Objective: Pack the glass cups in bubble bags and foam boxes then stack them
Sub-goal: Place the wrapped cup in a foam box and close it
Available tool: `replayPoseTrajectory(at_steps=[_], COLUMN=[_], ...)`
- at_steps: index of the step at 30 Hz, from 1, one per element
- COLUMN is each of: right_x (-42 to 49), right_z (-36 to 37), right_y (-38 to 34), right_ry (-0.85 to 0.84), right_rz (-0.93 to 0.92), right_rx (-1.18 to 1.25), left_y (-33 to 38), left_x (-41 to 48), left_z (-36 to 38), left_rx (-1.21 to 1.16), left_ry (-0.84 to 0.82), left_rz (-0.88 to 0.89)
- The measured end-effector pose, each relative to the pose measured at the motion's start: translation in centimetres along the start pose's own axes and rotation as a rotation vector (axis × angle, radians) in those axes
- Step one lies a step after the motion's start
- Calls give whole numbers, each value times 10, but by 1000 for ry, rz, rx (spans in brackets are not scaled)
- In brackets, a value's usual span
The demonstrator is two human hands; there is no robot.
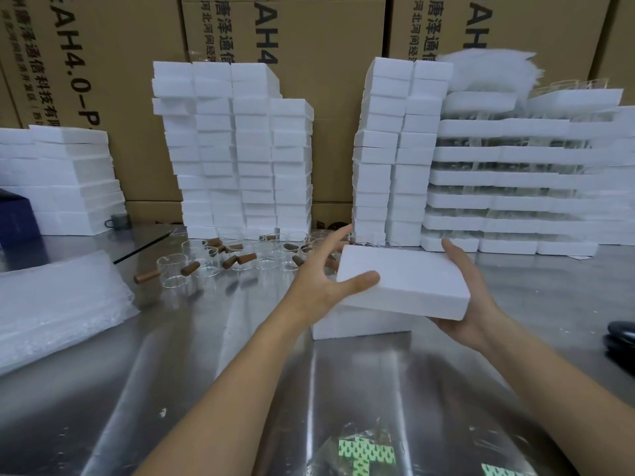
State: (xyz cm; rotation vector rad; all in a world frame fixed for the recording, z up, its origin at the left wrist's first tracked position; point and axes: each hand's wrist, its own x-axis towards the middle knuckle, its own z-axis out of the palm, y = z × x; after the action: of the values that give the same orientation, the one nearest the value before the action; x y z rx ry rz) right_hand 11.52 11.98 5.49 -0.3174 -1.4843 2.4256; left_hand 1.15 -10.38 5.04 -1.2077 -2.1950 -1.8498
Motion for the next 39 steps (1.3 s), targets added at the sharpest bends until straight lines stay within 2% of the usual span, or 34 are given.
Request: replayPoseTrajectory(at_steps=[3, 6, 8, 11, 13, 15, 25, 31, 36, 39], right_x=[2, 7, 8, 10, 11, 13, 21, 19, 25, 27], right_z=[-4, -6, -7, -9, -7, -6, -12, -9, -13, -15], right_y=[-1, 0, 0, 6, 11, 14, 23, 24, 26, 27], right_ry=[-1, -32, -49, -53, 14, 70, 20, -67, -1, 5], right_rz=[-3, -66, -109, -134, -143, -158, -206, -224, -218, -193], right_rx=[33, 47, -25, -254, -357, -402, -503, -484, -513, -523], left_y=[-2, -4, -9, -13, -15, -17, -22, -20, -27, -27], left_x=[-1, 2, 5, 4, 2, 3, 0, 2, 0, 0], left_z=[1, 0, -4, -14, -18, -23, -37, -33, -36, -35], left_rx=[56, 99, 108, 206, 286, 303, 226, 228, 255, 253], left_ry=[-19, 104, 179, 66, -15, -25, -52, 59, -49, -43], left_rz=[8, 20, -32, -167, -195, -192, -207, -152, -246, -228])
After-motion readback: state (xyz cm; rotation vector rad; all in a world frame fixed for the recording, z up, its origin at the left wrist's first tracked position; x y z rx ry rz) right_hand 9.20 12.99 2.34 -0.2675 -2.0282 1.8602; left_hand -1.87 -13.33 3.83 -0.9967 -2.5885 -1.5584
